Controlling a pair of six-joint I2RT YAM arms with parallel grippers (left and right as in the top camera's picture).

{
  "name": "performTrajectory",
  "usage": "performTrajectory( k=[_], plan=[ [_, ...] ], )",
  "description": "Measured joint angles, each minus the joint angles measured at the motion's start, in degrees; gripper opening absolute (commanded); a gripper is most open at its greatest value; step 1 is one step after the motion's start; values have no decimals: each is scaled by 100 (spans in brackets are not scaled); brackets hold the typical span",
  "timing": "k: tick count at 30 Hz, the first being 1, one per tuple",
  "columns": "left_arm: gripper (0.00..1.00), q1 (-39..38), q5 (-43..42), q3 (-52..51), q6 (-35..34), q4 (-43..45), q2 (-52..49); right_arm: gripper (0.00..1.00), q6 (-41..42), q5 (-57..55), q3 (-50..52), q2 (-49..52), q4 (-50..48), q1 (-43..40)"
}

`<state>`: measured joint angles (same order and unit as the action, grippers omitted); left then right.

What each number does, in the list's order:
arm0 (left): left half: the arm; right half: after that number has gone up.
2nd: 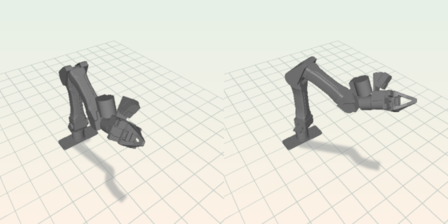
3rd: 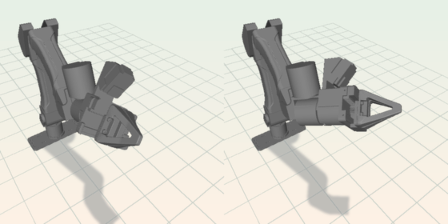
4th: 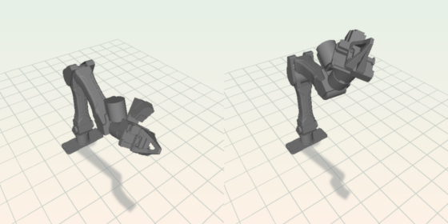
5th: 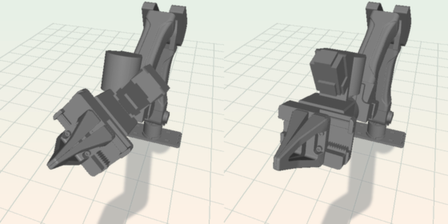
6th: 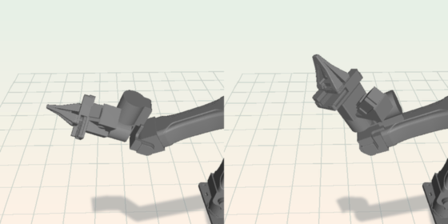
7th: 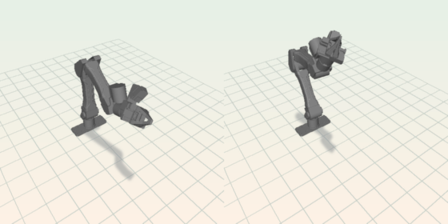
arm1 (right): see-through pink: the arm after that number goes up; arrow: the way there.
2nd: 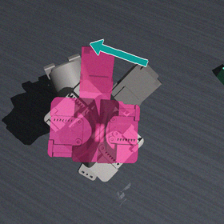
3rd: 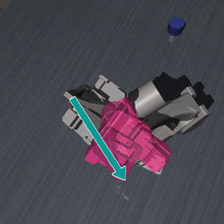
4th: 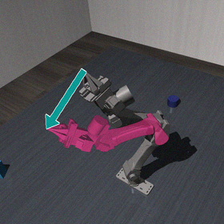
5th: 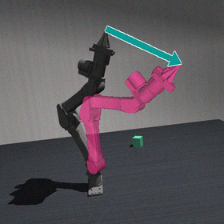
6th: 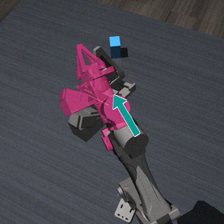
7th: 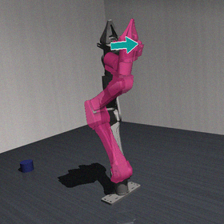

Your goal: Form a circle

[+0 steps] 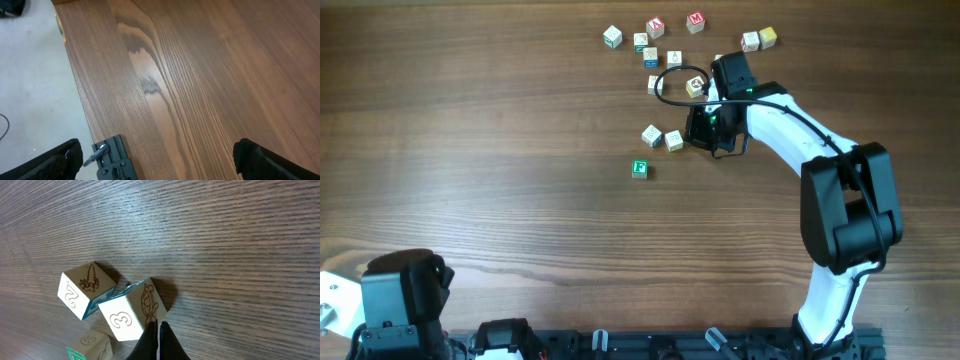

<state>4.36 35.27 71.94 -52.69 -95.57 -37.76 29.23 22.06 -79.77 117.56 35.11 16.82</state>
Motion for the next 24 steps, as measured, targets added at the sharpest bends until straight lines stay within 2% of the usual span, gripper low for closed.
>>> performTrajectory(
  k=[24],
  plan=[
    [100,0,0,0,2,0,0,4,-35,-197,0,0,151,28]
  ],
)
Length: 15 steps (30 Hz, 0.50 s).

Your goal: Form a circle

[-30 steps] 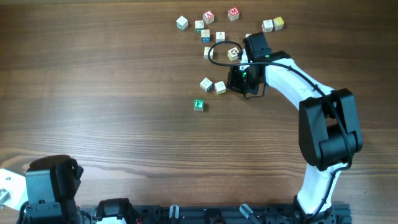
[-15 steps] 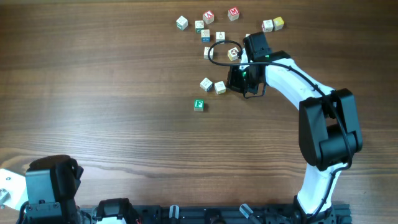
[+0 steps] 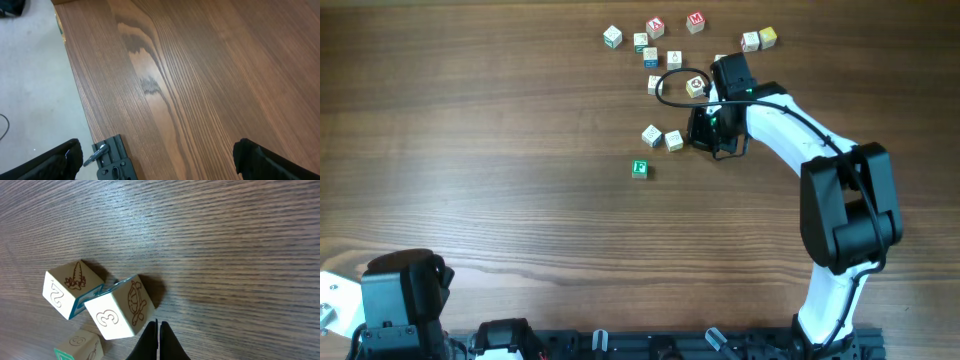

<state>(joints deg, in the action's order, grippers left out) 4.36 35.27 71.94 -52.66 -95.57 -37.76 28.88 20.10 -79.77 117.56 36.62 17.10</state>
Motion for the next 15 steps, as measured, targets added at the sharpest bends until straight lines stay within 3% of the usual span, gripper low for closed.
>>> performTrajectory(
  k=[15],
  plan=[
    [100,0,0,0,-2,0,0,4,-221,199,0,0,-96,22]
  ],
)
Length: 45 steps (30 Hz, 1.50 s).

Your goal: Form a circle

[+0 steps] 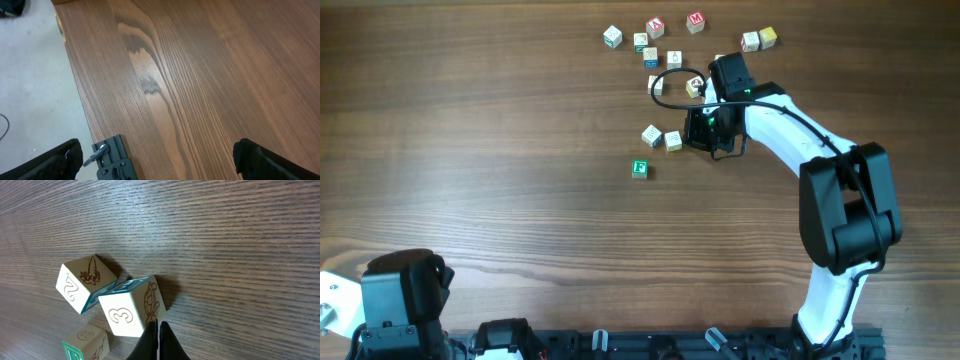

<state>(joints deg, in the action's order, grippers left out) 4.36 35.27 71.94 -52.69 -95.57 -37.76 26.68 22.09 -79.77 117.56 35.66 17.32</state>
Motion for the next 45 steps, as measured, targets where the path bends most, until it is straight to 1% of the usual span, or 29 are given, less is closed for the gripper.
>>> performTrajectory(
  k=[4,11,20,28,45],
  plan=[
    [100,0,0,0,0,0,0,4,22,-79,0,0,-101,0],
    [100,0,0,0,0,0,0,5,24,-273,0,0,-581,0],
    [100,0,0,0,0,0,0,5,26,-492,0,0,-695,31],
    [100,0,0,0,0,0,0,4,264,-940,0,0,-702,111],
    [100,0,0,0,0,0,0,4,304,-944,2,0,-649,243]
  ],
)
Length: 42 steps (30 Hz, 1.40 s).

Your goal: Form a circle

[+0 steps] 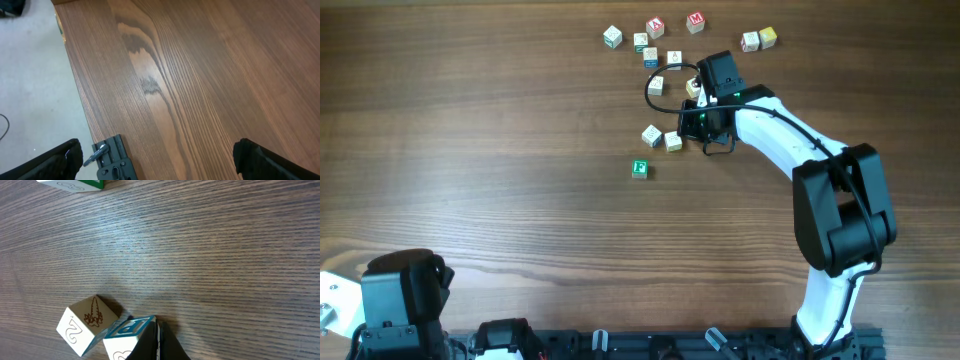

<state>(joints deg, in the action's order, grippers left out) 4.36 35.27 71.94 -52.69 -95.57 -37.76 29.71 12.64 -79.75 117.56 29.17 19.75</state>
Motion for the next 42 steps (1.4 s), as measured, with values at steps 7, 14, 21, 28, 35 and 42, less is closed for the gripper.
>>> performTrajectory(
  k=[7,14,21,28,35,42],
  plan=[
    [100,0,0,0,0,0,0,4,0,66,-2,0,2,0],
    [100,0,0,0,0,0,0,4,0,131,-2,0,15,0],
    [100,0,0,0,0,0,0,4,-4,195,-2,0,35,0],
    [100,0,0,0,0,0,0,5,-44,299,-2,0,33,0],
    [100,0,0,0,0,2,0,5,37,210,-2,0,107,0],
    [100,0,0,0,0,0,0,4,271,-83,-2,0,496,0]
  ],
)
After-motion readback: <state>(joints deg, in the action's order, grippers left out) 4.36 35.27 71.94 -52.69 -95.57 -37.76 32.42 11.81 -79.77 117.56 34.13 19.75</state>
